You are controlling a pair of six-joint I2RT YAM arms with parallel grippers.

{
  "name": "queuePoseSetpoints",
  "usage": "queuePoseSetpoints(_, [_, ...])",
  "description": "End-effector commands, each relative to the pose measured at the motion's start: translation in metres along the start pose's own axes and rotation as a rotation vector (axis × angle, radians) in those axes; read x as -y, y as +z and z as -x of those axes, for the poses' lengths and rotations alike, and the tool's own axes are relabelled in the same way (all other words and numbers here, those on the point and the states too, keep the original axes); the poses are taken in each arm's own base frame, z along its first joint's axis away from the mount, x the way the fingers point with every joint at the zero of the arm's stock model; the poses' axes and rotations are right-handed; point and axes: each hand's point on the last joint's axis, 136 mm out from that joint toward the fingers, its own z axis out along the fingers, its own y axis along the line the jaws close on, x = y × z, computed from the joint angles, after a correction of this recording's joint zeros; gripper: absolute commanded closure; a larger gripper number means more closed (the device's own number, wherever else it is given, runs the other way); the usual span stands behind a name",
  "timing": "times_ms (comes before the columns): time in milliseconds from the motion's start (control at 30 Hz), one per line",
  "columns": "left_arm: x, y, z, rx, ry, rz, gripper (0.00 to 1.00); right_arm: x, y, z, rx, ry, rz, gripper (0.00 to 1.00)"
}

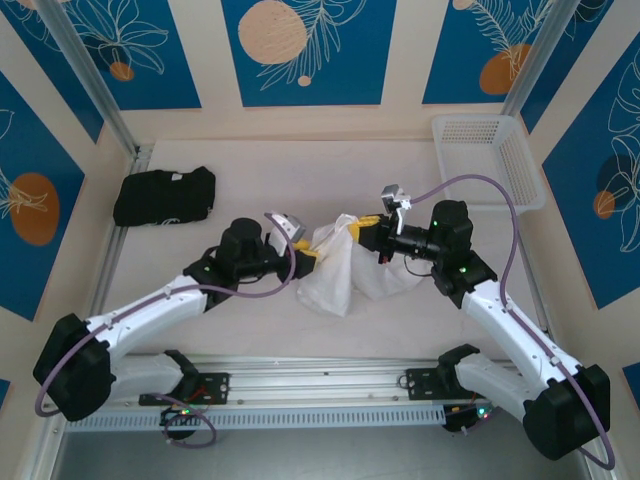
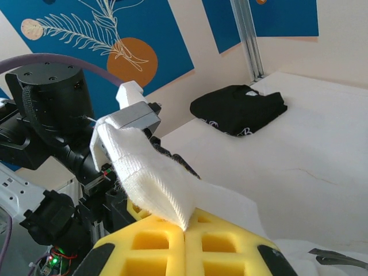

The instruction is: Fold the inside-out t-shirt

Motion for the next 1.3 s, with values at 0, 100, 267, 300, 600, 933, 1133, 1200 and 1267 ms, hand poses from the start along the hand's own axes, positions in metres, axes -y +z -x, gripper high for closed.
queuePoseSetpoints(0, [-0.003, 0.002, 0.02, 0.052, 0.023, 0.013, 0.64, -0.006, -0.004, 0.005, 0.023, -0.024, 0.019, 1.0])
queuePoseSetpoints(100, [-0.004, 0.003, 0.02, 0.05, 0.022, 0.014, 0.67, -0.005, -0.004, 0.004, 0.02, -0.023, 0.016, 1.0])
queuePoseSetpoints(267, [-0.008, 0.0, 0.023, 0.066, 0.015, 0.027, 0.64, -0.003, -0.005, 0.002, 0.019, -0.02, 0.01, 1.0])
queuePoseSetpoints(300, [-0.009, -0.001, 0.025, 0.072, 0.013, 0.03, 0.63, -0.003, -0.005, 0.001, 0.018, -0.019, 0.009, 1.0])
queuePoseSetpoints(600, [-0.014, 0.0, 0.028, 0.078, 0.0, 0.033, 0.66, -0.004, -0.005, 0.003, 0.022, -0.016, 0.015, 1.0])
queuePoseSetpoints(933, [-0.014, 0.01, 0.022, 0.039, 0.006, 0.005, 0.7, -0.005, -0.004, 0.003, 0.028, -0.003, 0.03, 1.0])
queuePoseSetpoints(1133, [-0.009, 0.013, 0.024, 0.034, 0.009, -0.023, 0.86, 0.0, -0.002, 0.002, 0.025, 0.005, 0.013, 1.0])
queuePoseSetpoints(1200, [-0.011, 0.007, 0.026, 0.037, 0.015, -0.001, 0.92, 0.008, -0.004, 0.002, 0.024, 0.005, -0.048, 1.0])
queuePoseSetpoints(1267, [-0.009, -0.004, 0.03, 0.048, 0.02, 0.015, 0.97, 0.02, -0.008, 0.004, 0.021, 0.0, -0.143, 1.0])
